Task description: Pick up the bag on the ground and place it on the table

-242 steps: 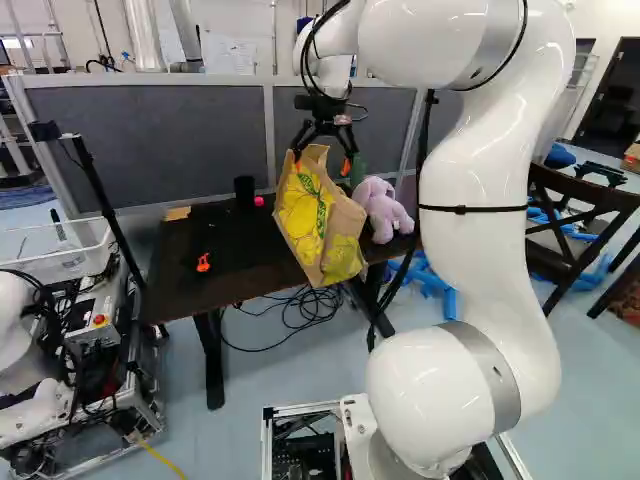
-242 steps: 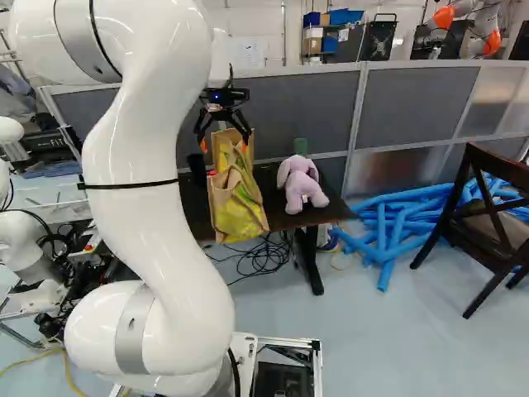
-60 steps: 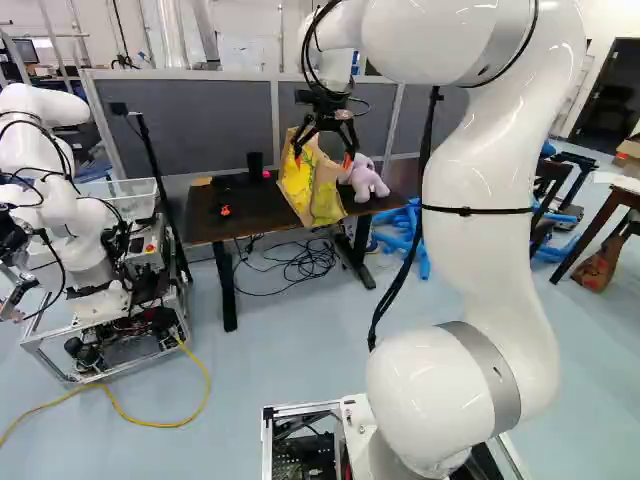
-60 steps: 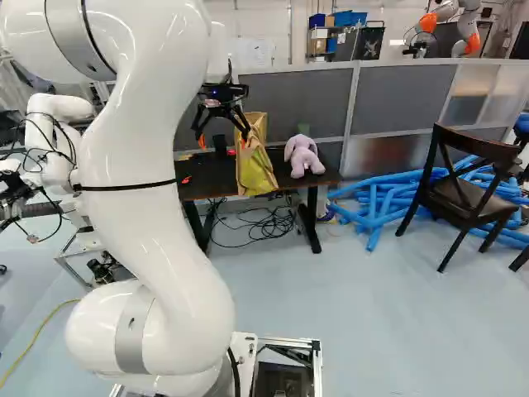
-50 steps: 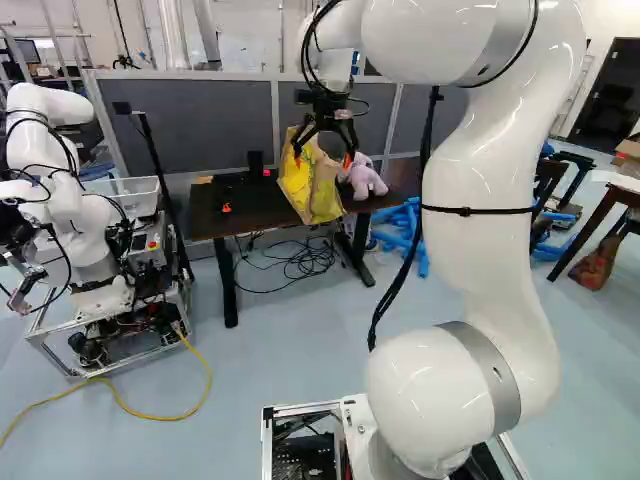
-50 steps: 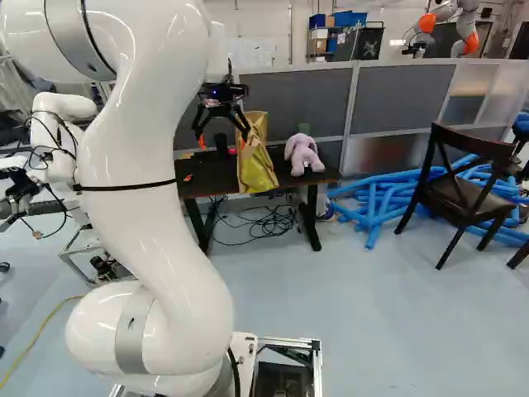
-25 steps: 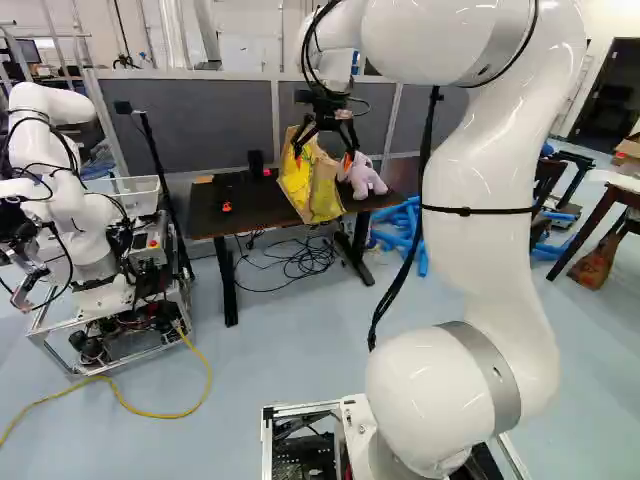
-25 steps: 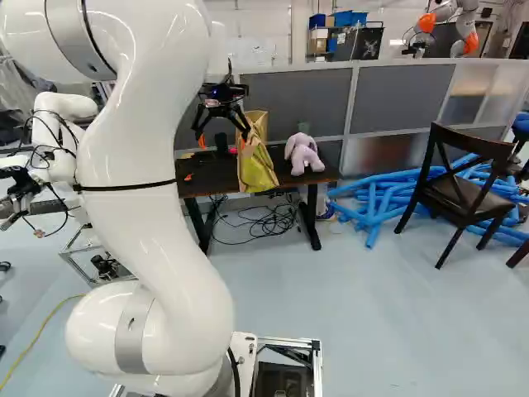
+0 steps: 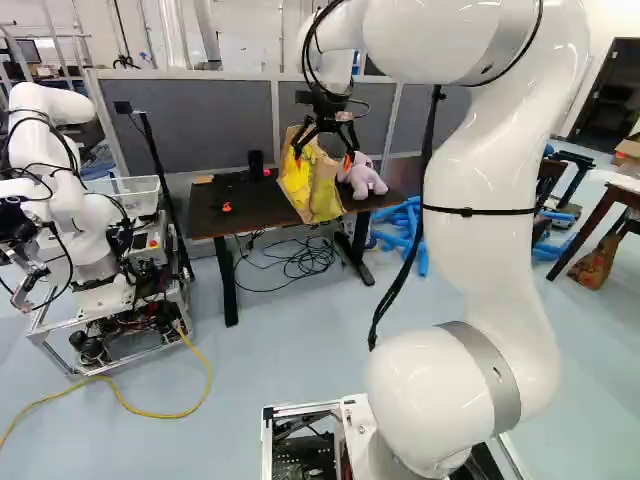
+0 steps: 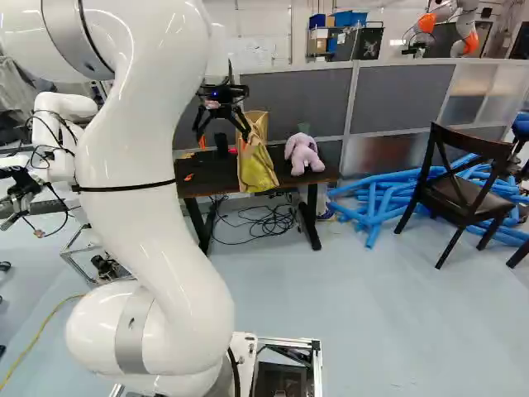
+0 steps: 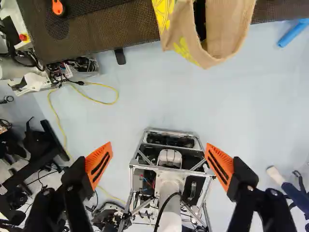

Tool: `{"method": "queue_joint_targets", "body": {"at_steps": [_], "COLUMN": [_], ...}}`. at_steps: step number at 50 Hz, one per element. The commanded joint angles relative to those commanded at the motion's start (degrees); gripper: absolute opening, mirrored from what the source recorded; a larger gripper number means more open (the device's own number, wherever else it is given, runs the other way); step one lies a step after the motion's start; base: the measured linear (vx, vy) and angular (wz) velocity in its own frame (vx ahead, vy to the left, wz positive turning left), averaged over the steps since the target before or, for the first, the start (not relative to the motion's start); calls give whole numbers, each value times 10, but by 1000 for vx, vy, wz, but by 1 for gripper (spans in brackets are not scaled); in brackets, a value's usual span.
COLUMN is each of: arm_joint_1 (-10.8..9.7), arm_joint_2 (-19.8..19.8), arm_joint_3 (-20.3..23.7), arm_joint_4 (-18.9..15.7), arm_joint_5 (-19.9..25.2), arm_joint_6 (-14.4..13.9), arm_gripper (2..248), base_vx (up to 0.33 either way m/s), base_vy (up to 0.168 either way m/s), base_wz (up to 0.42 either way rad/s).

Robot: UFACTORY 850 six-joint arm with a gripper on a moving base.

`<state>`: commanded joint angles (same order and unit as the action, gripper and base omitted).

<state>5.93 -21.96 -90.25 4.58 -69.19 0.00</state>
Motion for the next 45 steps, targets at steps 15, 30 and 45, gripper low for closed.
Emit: {"method": "queue_joint_targets", "body": {"at_steps": [15, 30, 45], "arm_joint_1": [-2, -4, -7], "arm_joint_2": [11, 26, 47], "arm_joint_3": [25, 59, 105], "arm_joint_4": [-1, -3, -6], "arm_joint_5": [34, 83, 147], "arm_joint_6": [0, 0, 0], "arm_gripper": [247, 247, 247], "base_vx": [0, 0, 0], "base_vy": [0, 0, 0], "base_wz": [0, 0, 0]}}
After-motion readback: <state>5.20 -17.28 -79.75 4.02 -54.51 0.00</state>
